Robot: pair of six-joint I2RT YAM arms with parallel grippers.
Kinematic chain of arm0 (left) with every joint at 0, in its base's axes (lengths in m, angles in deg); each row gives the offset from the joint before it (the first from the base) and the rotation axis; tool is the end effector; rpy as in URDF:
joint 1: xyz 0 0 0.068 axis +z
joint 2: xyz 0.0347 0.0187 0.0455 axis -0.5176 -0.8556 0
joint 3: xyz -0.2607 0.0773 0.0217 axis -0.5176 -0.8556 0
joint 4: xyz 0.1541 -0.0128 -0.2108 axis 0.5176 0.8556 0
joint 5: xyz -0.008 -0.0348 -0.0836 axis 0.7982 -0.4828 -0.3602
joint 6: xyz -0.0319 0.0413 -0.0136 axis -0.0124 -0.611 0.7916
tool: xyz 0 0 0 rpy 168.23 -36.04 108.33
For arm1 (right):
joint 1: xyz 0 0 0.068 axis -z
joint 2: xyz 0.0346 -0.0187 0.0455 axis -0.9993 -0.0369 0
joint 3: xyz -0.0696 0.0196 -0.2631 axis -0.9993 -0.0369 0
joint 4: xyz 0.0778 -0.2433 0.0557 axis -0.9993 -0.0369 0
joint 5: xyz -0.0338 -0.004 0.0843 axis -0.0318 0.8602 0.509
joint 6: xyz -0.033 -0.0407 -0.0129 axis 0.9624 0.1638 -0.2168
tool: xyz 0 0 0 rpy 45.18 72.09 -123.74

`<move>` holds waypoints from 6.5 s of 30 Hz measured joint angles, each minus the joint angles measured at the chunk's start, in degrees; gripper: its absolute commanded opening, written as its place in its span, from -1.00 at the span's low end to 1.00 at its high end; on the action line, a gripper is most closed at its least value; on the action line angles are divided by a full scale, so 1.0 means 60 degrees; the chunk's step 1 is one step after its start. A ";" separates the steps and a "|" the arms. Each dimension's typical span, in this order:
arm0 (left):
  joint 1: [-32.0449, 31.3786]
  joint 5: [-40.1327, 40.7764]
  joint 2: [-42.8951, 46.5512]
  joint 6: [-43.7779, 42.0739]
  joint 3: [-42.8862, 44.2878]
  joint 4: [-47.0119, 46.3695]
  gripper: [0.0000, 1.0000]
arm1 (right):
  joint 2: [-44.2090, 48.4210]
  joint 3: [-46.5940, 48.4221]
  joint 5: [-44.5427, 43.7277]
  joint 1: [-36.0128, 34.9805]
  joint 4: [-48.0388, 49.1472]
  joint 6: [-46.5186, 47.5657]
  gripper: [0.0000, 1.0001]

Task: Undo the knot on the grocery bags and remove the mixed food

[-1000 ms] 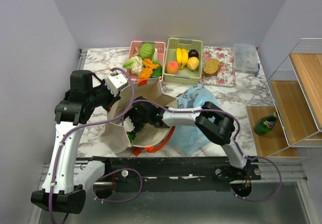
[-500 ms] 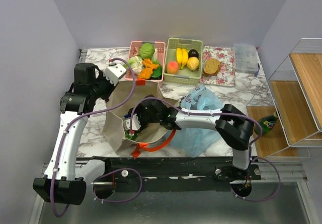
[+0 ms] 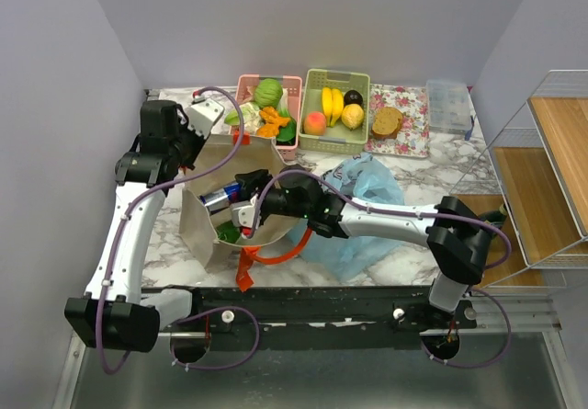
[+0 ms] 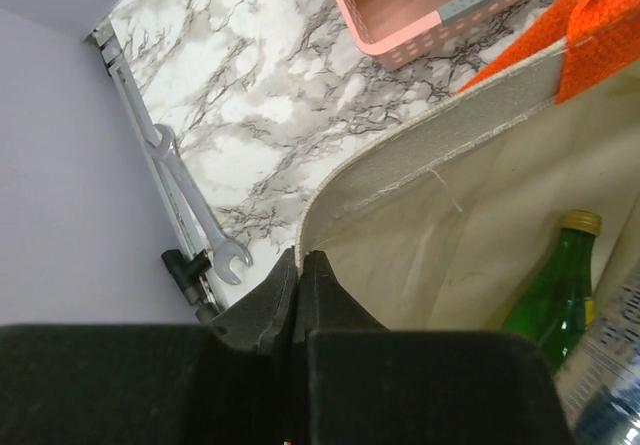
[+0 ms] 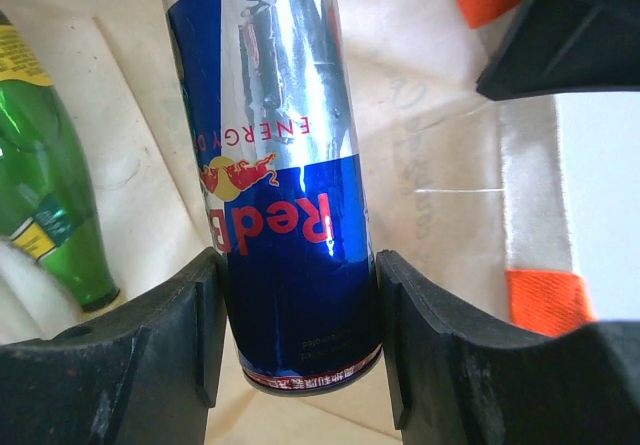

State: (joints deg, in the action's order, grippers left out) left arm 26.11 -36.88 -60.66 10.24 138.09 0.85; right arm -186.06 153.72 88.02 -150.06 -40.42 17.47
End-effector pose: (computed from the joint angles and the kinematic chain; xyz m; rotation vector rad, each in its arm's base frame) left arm 0.2349 -0.0238 0.3807 0.6654 2.0696 0.1355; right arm 0.1861 0.3690 0.2631 -1.6665 0.6855 0.1864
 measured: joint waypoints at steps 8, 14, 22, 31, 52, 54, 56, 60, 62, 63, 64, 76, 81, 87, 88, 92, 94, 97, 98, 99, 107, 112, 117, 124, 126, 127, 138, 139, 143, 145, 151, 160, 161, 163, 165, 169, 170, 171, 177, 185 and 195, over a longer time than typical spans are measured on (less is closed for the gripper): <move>0.0076 0.0219 -0.1169 0.0572 0.2069 0.0535 0.34 | 0.1158 -0.0069 -0.0109 0.0025 -0.0557 0.0069 -0.99; 0.0102 0.0055 -0.1304 0.0809 0.3330 0.0856 0.96 | 0.2025 0.0131 -0.0229 0.0091 -0.2109 -0.0248 -0.99; 0.0138 -0.3067 -0.1188 0.1067 0.5836 0.1872 0.90 | 0.2845 0.1147 -0.0561 0.0153 -0.4615 -0.1089 -0.99; -0.1198 -0.7038 0.0809 0.0361 0.4124 0.2306 0.88 | 0.4626 0.1821 -0.1246 0.0193 -0.7016 -0.2626 -0.99; -0.7140 -0.3279 0.0229 -0.4758 0.2036 0.1770 0.78 | 0.4754 0.4794 -0.2131 0.0193 -1.3271 -0.5799 -0.99; -0.7246 -0.2856 0.0550 -0.4721 0.1319 0.1078 0.92 | 0.4765 0.4768 -0.2131 0.0255 -1.3369 -0.6084 -0.99; -0.7195 -0.2470 0.0856 -0.4135 0.0820 0.0397 0.96 | 0.4885 0.4608 -0.2098 0.0390 -1.3304 -0.6375 -0.99; -0.5268 -0.3778 0.0878 -0.0758 0.1304 -0.0302 0.97 | 0.5574 0.3942 -0.2215 0.0776 -1.2509 -0.6790 -0.99; -0.4229 -0.4765 0.0747 0.0852 0.1781 -0.0681 0.96 | 0.6164 0.3544 -0.2277 0.0900 -1.2120 -0.6776 -0.99; -0.4003 -0.5064 0.0703 0.1333 0.1934 -0.0798 0.96 | 0.6510 0.3289 -0.2266 0.0911 -1.1945 -0.6739 -0.99; -0.3818 -0.5646 0.0627 0.2157 0.2135 -0.0991 0.96 | 0.6874 0.3009 -0.2262 0.0907 -1.1723 -0.6652 -0.99; -0.3814 -0.9020 -0.0302 0.8972 0.2011 -0.3486 0.96 | 0.8244 0.1475 -0.2244 0.0907 -1.0010 -0.5286 -0.99; -0.4339 -0.9005 -0.0688 0.9599 0.1949 -0.3559 0.84 | 0.8025 0.1286 -0.2233 0.0907 -0.9839 -0.4969 -0.99; -0.4328 -0.9089 -0.1297 0.9457 0.1996 -0.2652 0.51 | 0.8029 0.1140 -0.2226 0.0907 -0.9460 -0.4721 -0.99; -0.4306 -0.9125 -0.1464 0.9439 0.2000 -0.2539 0.46 | 0.8029 0.1115 -0.2226 0.0907 -0.9409 -0.4699 -0.99; -0.4273 -0.9391 -0.1752 0.9650 0.1898 -0.2506 0.06 | 0.8007 0.0907 -0.2251 0.0918 -0.9282 -0.4597 -0.99; -0.4284 -0.9515 -0.1719 0.9726 0.1891 -0.2601 -0.34 | 0.7974 0.0849 -0.2237 0.0918 -0.9271 -0.4579 -0.99; -0.4258 -0.9664 -0.1596 0.9868 0.1701 -0.2914 -0.93 | 0.7970 0.0809 -0.2233 0.0918 -0.9173 -0.4532 -0.53; -0.4244 -0.9694 -0.1545 0.9978 0.1570 -0.3082 -1.00 | 0.7970 0.0805 -0.2215 0.0918 -0.9180 -0.4528 -0.17; -0.4237 -0.9734 -0.1504 1.0065 0.1446 -0.3246 -1.00 | 0.7967 0.0805 -0.2218 0.0918 -0.9198 -0.4528 0.14; -0.4255 -0.9814 -0.1519 1.0506 0.1282 -0.3592 -1.00 | 0.7715 0.0790 -0.1894 0.0918 -0.8670 -0.4506 0.57; -0.4309 -0.9471 -0.1687 1.0451 0.1479 -0.3144 -1.00 | 0.6954 0.1038 -0.1606 0.0918 -0.8207 -0.4503 0.49; -0.4328 -0.9045 -0.1843 1.0462 0.1494 -0.2936 -1.00 | 0.6229 0.1304 -0.1443 0.0914 -0.8047 -0.4353 0.12; -0.4302 -0.8892 -0.1876 1.0353 0.1497 -0.2889 -1.00 | 0.6113 0.1359 -0.1490 0.0914 -0.8164 -0.4007 -0.64; -0.4302 -0.8819 -0.1876 1.0291 0.1497 -0.2849 -0.10 | 0.6113 0.1395 -0.1534 0.0914 -0.8295 -0.3942 -0.95; -0.4309 -0.8790 -0.1880 1.0262 0.1501 -0.2820 0.24 | 0.6113 0.1402 -0.1563 0.0907 -0.8338 -0.3923 -0.99; -0.2965 -0.8470 -0.1796 0.9194 0.1931 -0.2095 0.97 | 0.6116 0.2310 -0.3348 0.0954 -1.1085 -0.3774 -0.99; -0.2845 -0.8429 -0.1745 0.9129 0.1931 -0.2036 0.97 | 0.6116 0.2437 -0.3548 0.1027 -1.1566 -0.3836 -0.99; -0.2619 -0.8346 -0.1515 0.8994 0.1931 -0.1967 0.97 | 0.5774 0.2754 -0.3665 0.2062 -1.3132 -0.4029 -0.99; -0.2612 -0.8349 -0.1443 0.8994 0.1931 -0.1974 0.97 | 0.5253 0.2936 -0.3464 0.3195 -1.3737 -0.4011 -0.99; -0.2601 -0.8357 -0.1432 0.9038 0.1931 -0.2018 0.97 | 0.2623 0.3792 -0.2973 0.6218 -1.4972 -0.3453 -0.99; -0.2572 -0.8364 -0.1439 0.9140 0.2062 -0.2200 0.97 | 0.1421 0.2834 -0.3442 0.7814 -1.5828 -0.1413 -0.99; -0.2561 -0.8368 -0.1432 0.9158 0.2062 -0.2244 0.97 | 0.1293 0.2696 -0.3566 0.8029 -1.5861 -0.1202 -0.99; -0.2546 -0.8368 -0.1424 0.9213 0.2062 -0.2269 0.97 | 0.0984 0.2488 -0.3854 0.8444 -1.5839 -0.0790 -0.99; -0.2543 -0.8371 -0.1424 0.9271 0.2058 -0.2273 0.97 | 0.0725 0.2331 -0.4164 0.8754 -1.5752 -0.0441 -0.99; -0.2543 -0.8389 -0.1392 0.9315 0.2047 -0.2328 0.97 | 0.0444 0.2146 -0.4758 0.9005 -1.5529 0.0106 -0.99; -0.2543 -0.8397 -0.1373 0.9318 0.2047 -0.2331 0.97 | 0.0408 0.2113 -0.4889 0.9009 -1.5475 0.0208 -0.99; -0.2543 -0.8404 -0.1359 0.9315 0.2047 -0.2331 0.97 | 0.0368 0.2076 -0.5013 0.9038 -1.5402 0.0299 -0.99; -0.2543 -0.8440 -0.1282 0.9242 0.2047 -0.2328 0.97 | 0.0084 0.2022 -0.5187 0.9315 -1.5019 0.0732 -0.99; -0.2543 -0.8586 -0.1286 0.8969 0.1789 -0.2641 0.97 | 0.0142 0.5515 -0.2310 0.9282 -1.5977 0.0838 -0.99; -0.3464 -0.8837 -0.2364 1.0258 0.1956 -0.4393 0.97 | 0.2204 0.7391 0.2113 0.6881 -1.6083 -0.0390 -0.99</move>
State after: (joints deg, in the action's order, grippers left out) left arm 5.32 -89.90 -74.84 71.79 149.83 -25.51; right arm -172.84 198.06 100.69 -108.77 -136.92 15.13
